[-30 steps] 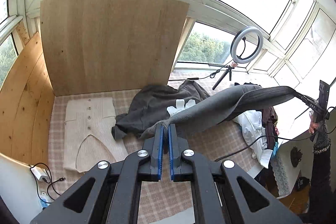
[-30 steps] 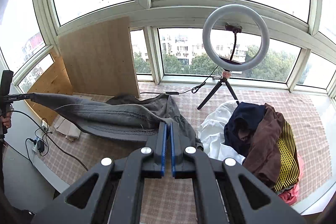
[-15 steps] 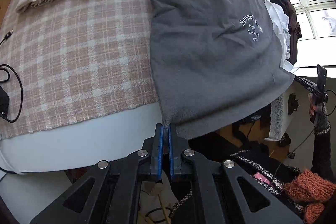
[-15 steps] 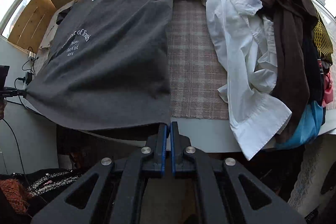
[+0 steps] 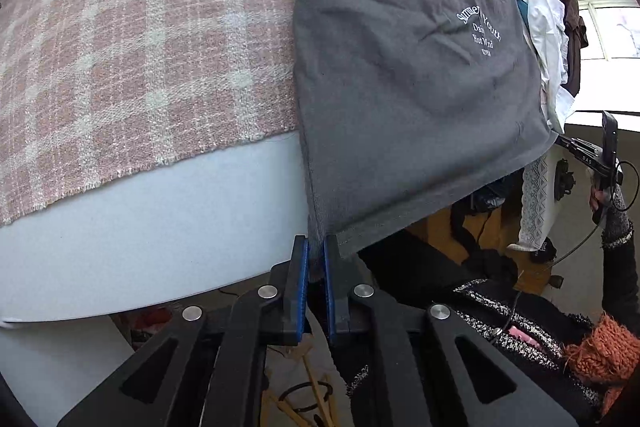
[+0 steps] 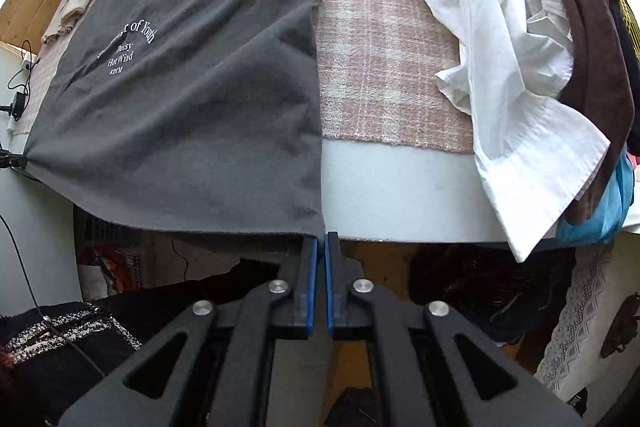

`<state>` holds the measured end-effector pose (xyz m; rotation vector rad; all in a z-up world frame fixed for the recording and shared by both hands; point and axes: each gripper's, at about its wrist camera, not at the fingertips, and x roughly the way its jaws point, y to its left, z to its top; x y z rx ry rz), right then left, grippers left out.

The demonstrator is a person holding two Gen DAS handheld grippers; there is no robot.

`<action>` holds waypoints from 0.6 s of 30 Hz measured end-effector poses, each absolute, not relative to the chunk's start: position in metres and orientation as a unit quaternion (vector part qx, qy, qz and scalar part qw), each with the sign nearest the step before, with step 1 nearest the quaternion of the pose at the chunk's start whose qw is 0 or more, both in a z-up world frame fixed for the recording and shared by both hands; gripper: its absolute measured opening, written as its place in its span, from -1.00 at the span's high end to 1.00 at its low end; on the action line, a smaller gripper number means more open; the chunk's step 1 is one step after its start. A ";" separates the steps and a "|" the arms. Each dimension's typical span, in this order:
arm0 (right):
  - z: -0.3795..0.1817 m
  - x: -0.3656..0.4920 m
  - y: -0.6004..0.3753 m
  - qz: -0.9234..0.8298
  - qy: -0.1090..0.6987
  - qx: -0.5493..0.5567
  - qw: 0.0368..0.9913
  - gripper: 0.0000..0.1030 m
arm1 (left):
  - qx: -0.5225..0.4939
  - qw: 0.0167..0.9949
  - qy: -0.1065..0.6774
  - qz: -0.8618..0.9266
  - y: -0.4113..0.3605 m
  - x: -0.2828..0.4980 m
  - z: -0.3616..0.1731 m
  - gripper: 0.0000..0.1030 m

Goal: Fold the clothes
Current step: 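Lay the hoodie flat on the cloth and open both tools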

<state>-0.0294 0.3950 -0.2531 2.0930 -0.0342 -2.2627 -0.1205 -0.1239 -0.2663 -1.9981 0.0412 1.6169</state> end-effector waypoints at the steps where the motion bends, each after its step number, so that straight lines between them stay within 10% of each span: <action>1: -0.251 -0.029 0.394 -0.728 -0.009 0.685 0.033 0.91 | -0.749 0.281 0.019 0.599 -0.124 -0.119 -0.267 0.85; 6: -0.213 -0.024 0.391 -0.714 -0.011 0.698 0.057 0.83 | -0.728 0.276 0.031 0.627 -0.138 -0.135 -0.228 0.85; 11: -0.130 -0.087 0.397 -0.795 -0.061 0.596 0.094 0.26 | -0.663 0.284 0.038 0.692 -0.120 -0.205 -0.171 0.62; 18: -0.110 -0.243 0.393 -0.849 0.020 0.524 0.068 0.20 | -0.601 0.261 0.064 0.753 -0.050 -0.355 -0.148 0.43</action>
